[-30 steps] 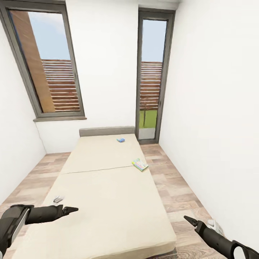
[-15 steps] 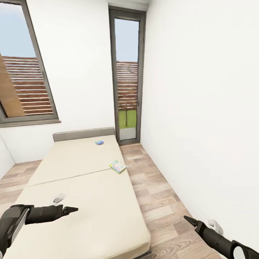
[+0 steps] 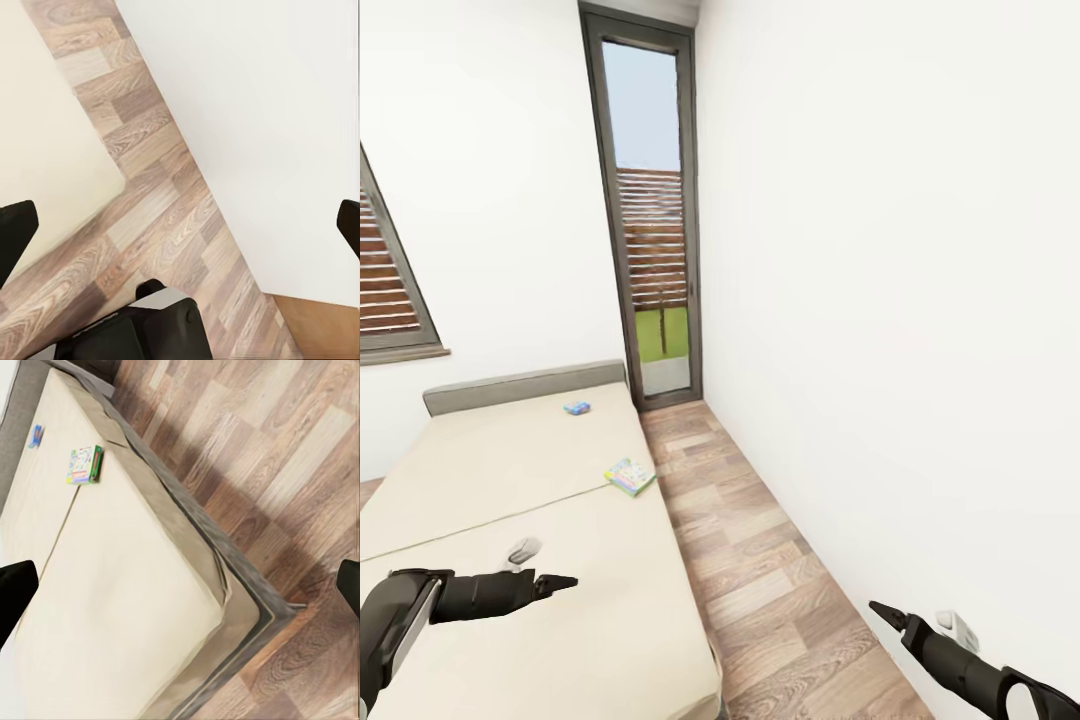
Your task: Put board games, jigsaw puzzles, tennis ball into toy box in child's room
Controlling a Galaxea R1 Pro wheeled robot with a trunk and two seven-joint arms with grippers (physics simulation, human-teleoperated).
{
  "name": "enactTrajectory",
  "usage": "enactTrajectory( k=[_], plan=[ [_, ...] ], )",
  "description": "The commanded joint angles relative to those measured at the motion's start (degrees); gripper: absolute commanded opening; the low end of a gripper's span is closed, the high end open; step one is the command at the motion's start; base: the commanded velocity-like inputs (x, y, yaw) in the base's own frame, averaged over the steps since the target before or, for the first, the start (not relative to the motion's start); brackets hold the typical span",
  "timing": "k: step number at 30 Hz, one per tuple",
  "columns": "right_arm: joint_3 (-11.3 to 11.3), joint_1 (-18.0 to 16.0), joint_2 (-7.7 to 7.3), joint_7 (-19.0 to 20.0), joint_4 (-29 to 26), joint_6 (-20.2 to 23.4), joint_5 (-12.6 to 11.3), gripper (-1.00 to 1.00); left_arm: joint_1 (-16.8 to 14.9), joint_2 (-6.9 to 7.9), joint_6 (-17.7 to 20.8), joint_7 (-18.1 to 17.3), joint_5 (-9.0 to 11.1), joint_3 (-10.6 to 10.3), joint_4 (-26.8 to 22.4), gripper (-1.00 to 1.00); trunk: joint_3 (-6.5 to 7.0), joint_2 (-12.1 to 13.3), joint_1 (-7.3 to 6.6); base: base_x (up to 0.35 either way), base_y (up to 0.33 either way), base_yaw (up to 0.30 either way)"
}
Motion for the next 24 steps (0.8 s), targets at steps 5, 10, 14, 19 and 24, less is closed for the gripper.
enactTrajectory(
  k=[5,10,14,19,24],
  plan=[
    [-0.02,-0.08,0.02,0.09,-0.04,0.36,0.05,1.0,-0.03,0.0,0.6,-0.17,-0.03,0.1,-0.04,1.0,-0.14,-0.14,0.04,-0.068,0.04,-0.281],
    [0.38,-0.08,0.02,-0.48,-0.06,0.36,0.06,1.0,0.0,-0.05,0.61,-0.22,-0.02,0.12,-0.04,1.0,-0.14,-0.14,0.04,-0.057,0.044,-0.28],
    [1.76,-0.08,0.02,-1.64,-0.11,0.36,0.06,1.0,0.0,-0.07,0.62,-0.21,-0.02,0.13,-0.04,1.0,-0.15,-0.14,0.04,-0.014,0.011,-0.205],
    [3.2,-0.08,0.02,-2.91,-0.23,0.28,0.0,1.0,-0.03,-0.08,0.62,-0.22,-0.01,0.15,-0.04,1.0,-0.39,-0.14,0.04,-0.003,0.003,0.074],
    [3.51,-0.08,0.05,-3.2,-0.26,-0.58,-0.08,1.0,-0.02,-0.07,0.62,-0.22,-0.02,0.17,-0.04,1.0,-0.71,-0.14,0.04,-0.001,0.001,0.169]
  ],
)
